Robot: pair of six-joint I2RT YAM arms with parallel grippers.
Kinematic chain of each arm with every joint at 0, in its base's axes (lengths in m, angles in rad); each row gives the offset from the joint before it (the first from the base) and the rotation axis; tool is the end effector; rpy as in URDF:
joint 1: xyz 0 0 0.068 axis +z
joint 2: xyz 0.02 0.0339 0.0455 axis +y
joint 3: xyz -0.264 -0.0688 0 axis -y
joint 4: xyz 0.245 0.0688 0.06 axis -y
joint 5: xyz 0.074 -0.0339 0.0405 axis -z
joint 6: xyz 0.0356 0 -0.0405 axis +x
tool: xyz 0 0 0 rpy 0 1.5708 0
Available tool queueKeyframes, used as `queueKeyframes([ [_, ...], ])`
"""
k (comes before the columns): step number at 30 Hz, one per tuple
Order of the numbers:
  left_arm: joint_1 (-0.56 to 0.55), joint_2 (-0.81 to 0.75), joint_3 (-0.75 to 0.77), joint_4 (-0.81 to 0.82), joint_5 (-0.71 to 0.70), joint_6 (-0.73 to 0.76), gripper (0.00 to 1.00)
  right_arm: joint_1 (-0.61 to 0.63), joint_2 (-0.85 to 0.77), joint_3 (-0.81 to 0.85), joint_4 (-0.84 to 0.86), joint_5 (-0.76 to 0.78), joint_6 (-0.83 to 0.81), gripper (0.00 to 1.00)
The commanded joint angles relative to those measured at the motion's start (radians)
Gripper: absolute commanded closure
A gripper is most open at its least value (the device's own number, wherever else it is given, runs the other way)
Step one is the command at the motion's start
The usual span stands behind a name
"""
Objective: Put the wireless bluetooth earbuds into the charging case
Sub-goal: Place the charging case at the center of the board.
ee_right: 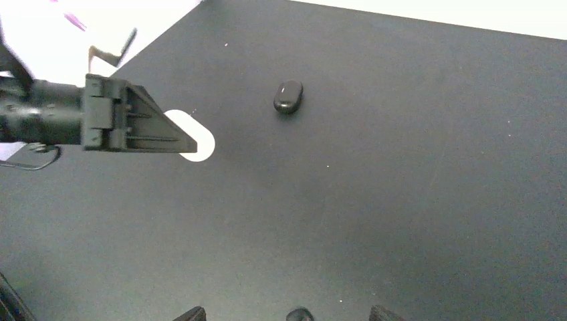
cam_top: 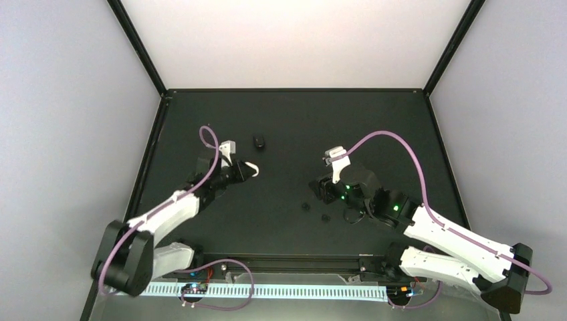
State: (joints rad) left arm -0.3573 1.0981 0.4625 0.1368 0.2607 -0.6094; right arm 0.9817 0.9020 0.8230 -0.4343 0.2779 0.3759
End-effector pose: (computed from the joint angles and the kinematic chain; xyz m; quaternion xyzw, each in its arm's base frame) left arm 0.2102 -0.0883 0.1995 -0.0413 0.8540 -0.3343 0.3964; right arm 0.1190 0.1605 0.3080 -0.1884 0.8370 0.2206 0.4639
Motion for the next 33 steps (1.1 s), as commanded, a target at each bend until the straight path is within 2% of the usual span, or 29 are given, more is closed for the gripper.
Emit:
queueKeyframes([
  [1, 0.128, 0.164, 0.121, -0.082, 0.104, -0.027, 0.98, -0.006, -0.041, -0.032, 0.071, -0.008, 0.017, 0.36],
  [5, 0.253, 0.296, 0.15, -0.038, 0.132, -0.052, 0.98, -0.006, -0.052, -0.066, 0.089, -0.041, 0.022, 0.36],
  [8, 0.318, 0.399, 0.225, -0.084, 0.148, -0.041, 0.98, -0.006, -0.064, -0.08, 0.077, -0.055, 0.019, 0.36],
  [16, 0.354, 0.559, 0.365, -0.208, 0.118, 0.05, 0.97, -0.006, -0.134, -0.113, 0.048, -0.038, -0.006, 0.36],
  [21, 0.359, 0.597, 0.37, -0.206, 0.112, 0.07, 0.9, -0.006, -0.146, -0.111, 0.025, -0.051, -0.023, 0.36],
  [24, 0.362, 0.611, 0.367, -0.213, 0.099, 0.08, 0.8, -0.006, -0.152, -0.113, 0.021, -0.057, -0.022, 0.36],
  [30, 0.371, 0.593, 0.345, -0.221, 0.052, 0.053, 0.52, -0.006, -0.158, -0.101, 0.009, -0.045, -0.03, 0.36],
  [33, 0.373, 0.539, 0.344, -0.258, -0.009, 0.046, 0.22, -0.006, -0.161, -0.088, 0.001, -0.034, -0.033, 0.36],
])
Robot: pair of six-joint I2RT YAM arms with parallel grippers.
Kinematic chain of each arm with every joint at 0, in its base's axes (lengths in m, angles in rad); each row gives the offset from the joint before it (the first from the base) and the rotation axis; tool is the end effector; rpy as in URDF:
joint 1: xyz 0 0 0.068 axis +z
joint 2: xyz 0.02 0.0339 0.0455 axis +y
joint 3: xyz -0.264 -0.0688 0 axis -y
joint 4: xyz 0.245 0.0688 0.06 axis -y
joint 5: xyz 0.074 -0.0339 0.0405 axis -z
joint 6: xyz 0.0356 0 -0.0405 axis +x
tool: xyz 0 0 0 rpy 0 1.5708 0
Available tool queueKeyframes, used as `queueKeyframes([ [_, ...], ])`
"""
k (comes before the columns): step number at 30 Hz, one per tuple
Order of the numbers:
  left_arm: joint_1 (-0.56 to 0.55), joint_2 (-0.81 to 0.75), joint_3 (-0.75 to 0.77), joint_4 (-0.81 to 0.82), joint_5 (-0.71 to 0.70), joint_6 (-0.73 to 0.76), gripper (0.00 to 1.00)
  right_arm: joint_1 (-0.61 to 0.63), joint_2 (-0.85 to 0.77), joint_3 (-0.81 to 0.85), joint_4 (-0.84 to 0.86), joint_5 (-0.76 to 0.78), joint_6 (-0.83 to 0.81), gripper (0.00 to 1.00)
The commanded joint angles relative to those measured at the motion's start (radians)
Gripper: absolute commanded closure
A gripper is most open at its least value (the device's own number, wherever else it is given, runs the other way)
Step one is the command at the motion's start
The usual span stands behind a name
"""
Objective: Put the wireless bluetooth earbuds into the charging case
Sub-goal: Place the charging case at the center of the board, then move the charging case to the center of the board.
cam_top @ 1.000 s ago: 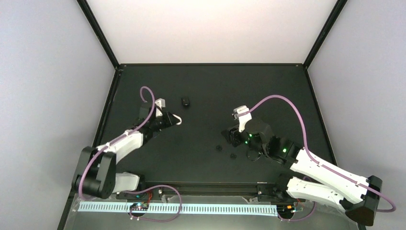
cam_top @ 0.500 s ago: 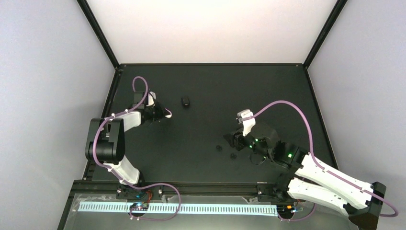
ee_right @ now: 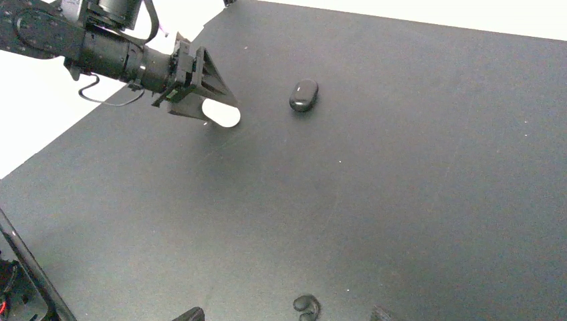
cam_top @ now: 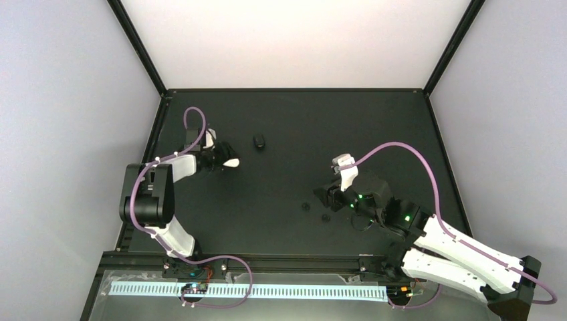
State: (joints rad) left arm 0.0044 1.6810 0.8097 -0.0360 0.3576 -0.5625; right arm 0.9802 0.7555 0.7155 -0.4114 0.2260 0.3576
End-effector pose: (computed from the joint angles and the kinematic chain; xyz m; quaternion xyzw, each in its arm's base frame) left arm 0.3188 -0.0111 0.1425 -0.2046 0.9095 -0.2499 0.2618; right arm 0.1029 0.1391 0.2973 -0.2009 0.8199 0.2522 0.4731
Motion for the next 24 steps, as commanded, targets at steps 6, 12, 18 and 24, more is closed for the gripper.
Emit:
queueKeyframes([
  [6, 0.004, -0.231, -0.002, -0.16, -0.223, 0.009, 0.01, -0.005, -0.031, 0.03, -0.03, 0.037, -0.022, 0.35],
  [12, -0.121, -0.219, 0.142, -0.186, -0.307, 0.068, 0.01, -0.005, -0.051, 0.02, -0.016, 0.048, -0.023, 0.35],
  [18, -0.275, 0.031, 0.425, -0.349, -0.497, 0.11, 0.01, -0.005, -0.019, 0.023, -0.033, 0.043, -0.011, 0.35],
  [24, -0.314, 0.266, 0.656, -0.495, -0.546, 0.082, 0.01, -0.005, -0.012, 0.023, -0.046, 0.055, 0.004, 0.35],
])
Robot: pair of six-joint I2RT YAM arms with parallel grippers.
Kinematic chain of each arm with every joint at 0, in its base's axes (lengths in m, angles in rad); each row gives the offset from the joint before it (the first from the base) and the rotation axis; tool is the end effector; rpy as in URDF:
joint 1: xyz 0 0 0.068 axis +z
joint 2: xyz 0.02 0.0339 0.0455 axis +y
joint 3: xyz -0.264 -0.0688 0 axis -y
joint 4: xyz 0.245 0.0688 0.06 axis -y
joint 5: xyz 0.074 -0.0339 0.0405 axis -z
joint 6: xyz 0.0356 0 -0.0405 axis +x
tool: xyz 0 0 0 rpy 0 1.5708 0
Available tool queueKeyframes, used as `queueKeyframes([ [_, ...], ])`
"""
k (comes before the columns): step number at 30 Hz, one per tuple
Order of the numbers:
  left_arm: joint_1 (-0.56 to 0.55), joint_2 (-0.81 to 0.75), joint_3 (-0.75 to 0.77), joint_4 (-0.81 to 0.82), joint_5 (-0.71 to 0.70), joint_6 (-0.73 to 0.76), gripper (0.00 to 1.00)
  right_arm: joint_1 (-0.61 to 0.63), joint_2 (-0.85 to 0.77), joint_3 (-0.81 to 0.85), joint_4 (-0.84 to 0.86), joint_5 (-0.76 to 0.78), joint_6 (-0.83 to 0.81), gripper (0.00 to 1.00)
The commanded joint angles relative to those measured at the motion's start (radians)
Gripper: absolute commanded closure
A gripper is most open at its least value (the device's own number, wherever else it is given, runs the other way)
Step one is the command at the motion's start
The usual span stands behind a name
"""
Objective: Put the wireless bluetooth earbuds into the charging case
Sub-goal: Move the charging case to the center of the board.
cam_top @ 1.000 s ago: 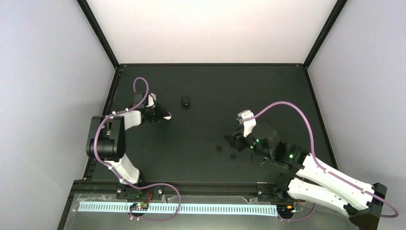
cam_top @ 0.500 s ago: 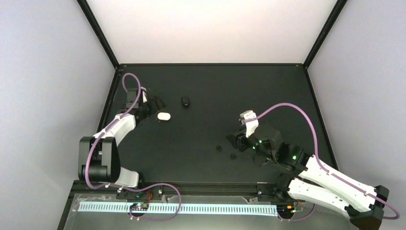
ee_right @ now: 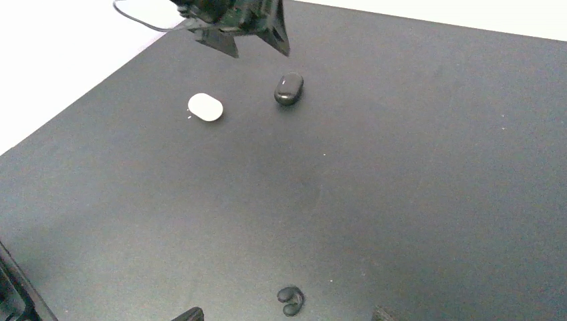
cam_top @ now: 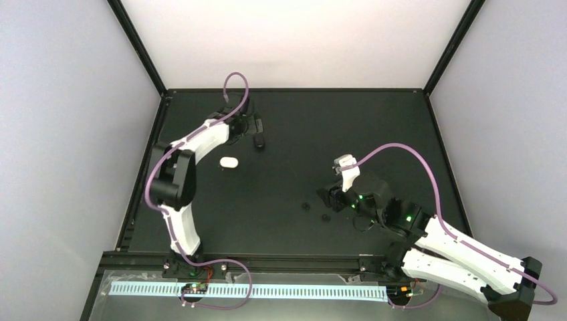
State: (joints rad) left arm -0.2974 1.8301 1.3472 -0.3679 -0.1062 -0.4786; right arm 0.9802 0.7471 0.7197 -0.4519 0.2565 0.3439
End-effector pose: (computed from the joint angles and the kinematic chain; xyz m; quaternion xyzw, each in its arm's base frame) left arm 0.3880 -0.1150 0.2258 -0.1032 0.9291 -0.0871 0.3444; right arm 0.1017 0.1354 0.2962 -0.2021 0.8259 0.2302 0.4732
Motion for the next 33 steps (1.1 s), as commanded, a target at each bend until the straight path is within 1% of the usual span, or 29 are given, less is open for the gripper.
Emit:
queueKeyframes([
  [1, -0.018, 0.146, 0.145, -0.174, -0.084, -0.004, 0.01, -0.005, -0.003, 0.015, -0.005, 0.019, 0.027, 0.35],
  [8, -0.049, 0.253, 0.256, -0.196, -0.106, -0.03, 0.01, -0.005, -0.004, -0.026, 0.022, -0.013, 0.067, 0.35],
  [13, -0.069, 0.353, 0.401, -0.292, -0.13, -0.032, 0.01, -0.005, 0.005, -0.015, 0.018, 0.006, 0.04, 0.35],
  [16, -0.084, 0.394, 0.449, -0.312, -0.148, -0.03, 0.04, -0.005, -0.001, -0.01, 0.017, 0.023, 0.021, 0.35],
  [17, -0.089, 0.405, 0.461, -0.319, -0.154, -0.029, 0.06, -0.005, -0.004, -0.007, 0.016, 0.027, 0.017, 0.35],
  [19, -0.095, 0.429, 0.489, -0.342, -0.163, -0.029, 0.14, -0.005, -0.012, -0.003, 0.011, 0.027, 0.01, 0.35],
  [23, -0.097, 0.455, 0.518, -0.362, -0.172, -0.045, 0.24, -0.005, -0.038, 0.007, -0.005, 0.021, 0.005, 0.35],
  [26, -0.097, 0.468, 0.53, -0.362, -0.154, -0.049, 0.35, -0.005, -0.055, 0.008, -0.011, 0.024, 0.0, 0.35],
  [29, -0.097, 0.488, 0.557, -0.377, -0.149, -0.054, 0.38, -0.005, -0.06, 0.013, -0.021, 0.03, -0.003, 0.35],
  [33, -0.097, 0.503, 0.555, -0.386, -0.156, -0.06, 0.42, -0.005, -0.061, 0.015, -0.03, 0.032, -0.003, 0.35],
])
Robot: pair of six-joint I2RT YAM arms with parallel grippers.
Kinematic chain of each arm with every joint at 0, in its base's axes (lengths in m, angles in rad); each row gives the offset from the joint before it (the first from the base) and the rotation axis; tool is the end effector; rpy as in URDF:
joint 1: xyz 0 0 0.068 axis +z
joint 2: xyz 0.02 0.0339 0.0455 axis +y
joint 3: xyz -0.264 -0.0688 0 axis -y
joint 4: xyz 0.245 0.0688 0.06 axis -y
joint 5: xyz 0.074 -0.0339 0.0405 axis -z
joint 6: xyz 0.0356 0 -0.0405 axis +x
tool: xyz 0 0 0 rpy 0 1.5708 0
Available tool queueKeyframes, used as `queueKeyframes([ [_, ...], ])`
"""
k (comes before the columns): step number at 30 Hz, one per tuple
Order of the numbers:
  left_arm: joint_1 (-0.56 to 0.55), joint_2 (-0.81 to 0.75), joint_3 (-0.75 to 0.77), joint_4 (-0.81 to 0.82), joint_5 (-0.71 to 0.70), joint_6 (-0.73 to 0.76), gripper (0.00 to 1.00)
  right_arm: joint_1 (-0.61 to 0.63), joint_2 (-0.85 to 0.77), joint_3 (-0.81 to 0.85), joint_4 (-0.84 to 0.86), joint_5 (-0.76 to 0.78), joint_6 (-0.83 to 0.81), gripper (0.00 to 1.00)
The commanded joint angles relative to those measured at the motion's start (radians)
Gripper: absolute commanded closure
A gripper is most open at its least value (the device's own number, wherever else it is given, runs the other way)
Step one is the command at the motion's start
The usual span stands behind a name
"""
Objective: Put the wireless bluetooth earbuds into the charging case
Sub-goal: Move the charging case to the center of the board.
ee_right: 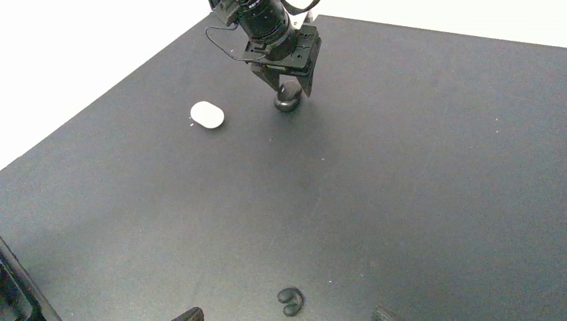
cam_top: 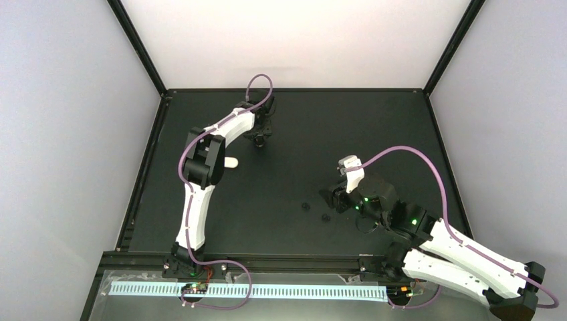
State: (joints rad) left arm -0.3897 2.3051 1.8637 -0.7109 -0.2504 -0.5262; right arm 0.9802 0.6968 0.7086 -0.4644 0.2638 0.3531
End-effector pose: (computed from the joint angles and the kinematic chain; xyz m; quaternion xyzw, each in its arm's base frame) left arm 0.4549 -0.1773 0.1599 -0.0921 0.9665 0.0184 0.2389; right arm 0.0964 0.1271 0.2984 -0.1928 0.8209 0.2375 0.4822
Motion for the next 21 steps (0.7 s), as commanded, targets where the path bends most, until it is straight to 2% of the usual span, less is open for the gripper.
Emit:
queueKeyframes([
  [1, -0.004, 0.032, 0.037, -0.045, -0.008, -0.013, 0.44, -0.005, -0.012, 0.026, -0.017, 0.027, -0.011, 0.35],
  [6, -0.005, 0.027, 0.013, -0.039, -0.006, -0.022, 0.51, -0.005, -0.003, 0.031, -0.015, 0.03, -0.004, 0.35],
  [10, -0.008, -0.031, -0.066, 0.0, -0.009, -0.037, 0.57, -0.005, 0.004, 0.037, -0.013, 0.029, 0.0, 0.35],
  [13, -0.016, -0.086, -0.137, 0.023, -0.009, -0.051, 0.59, -0.005, 0.008, 0.041, -0.009, 0.026, 0.0, 0.35],
  [21, -0.091, -0.366, -0.532, 0.153, 0.022, -0.155, 0.6, -0.005, 0.009, 0.028, 0.036, 0.037, 0.001, 0.35],
])
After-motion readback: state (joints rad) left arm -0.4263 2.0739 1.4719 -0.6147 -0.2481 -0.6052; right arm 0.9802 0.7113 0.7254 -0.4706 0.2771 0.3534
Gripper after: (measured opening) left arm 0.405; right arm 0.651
